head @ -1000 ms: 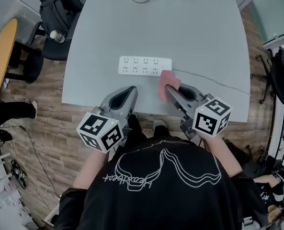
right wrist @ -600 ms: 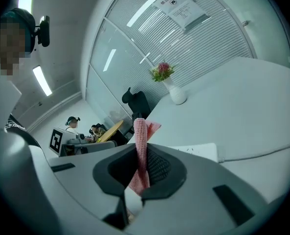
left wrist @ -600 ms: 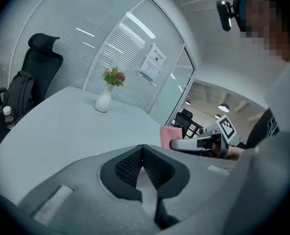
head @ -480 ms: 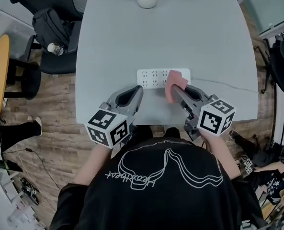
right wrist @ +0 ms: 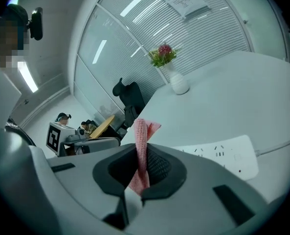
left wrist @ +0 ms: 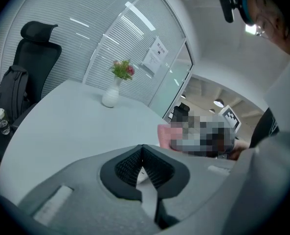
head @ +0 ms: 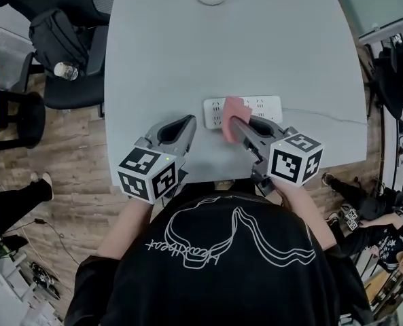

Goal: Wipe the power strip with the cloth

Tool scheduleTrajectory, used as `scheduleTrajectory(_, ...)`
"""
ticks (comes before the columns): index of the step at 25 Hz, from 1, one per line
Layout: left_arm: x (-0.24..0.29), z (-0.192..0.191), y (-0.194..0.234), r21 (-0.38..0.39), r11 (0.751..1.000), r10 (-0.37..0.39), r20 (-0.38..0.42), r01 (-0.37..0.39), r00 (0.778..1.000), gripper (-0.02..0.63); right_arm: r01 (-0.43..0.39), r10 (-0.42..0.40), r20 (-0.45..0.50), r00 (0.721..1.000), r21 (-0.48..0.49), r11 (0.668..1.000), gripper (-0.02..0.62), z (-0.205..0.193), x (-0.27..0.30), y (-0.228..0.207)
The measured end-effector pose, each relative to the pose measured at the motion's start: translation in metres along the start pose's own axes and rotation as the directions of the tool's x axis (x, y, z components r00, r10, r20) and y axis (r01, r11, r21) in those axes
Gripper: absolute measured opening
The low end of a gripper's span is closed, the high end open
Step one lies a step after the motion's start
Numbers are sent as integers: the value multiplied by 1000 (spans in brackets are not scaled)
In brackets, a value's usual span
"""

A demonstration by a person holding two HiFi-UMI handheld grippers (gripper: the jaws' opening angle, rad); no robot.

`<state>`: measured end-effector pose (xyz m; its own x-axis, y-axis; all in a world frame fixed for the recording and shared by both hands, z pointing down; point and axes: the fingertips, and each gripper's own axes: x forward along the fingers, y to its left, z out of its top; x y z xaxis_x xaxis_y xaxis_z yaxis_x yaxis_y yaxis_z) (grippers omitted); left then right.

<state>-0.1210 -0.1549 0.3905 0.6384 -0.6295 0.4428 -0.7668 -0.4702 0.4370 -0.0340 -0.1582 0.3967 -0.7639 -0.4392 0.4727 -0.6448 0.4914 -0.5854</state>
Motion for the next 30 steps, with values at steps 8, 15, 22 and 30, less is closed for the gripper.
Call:
scheduleTrajectory(8,5,-10,24,-38,999,-33,-45,31,998,12,41,-36,-110,993,50,998,32,-22,39,-6)
scheduleTrajectory(15,16,-17,38,-55,996,-78,-67,75,995,12,65,-55,-169,984,51,997,32,-32,69,-15)
scheduleTrajectory(22,24,-22,39,-96,989,-117,-67,110,991,12,102,-96,-199,975,19,995,32,-39,77,-24)
scheduleTrajectory(30,30,-19,41,-106,987,-127,-61,120,990,12,143,-139,-239,961,0,990,32,-43,80,-30)
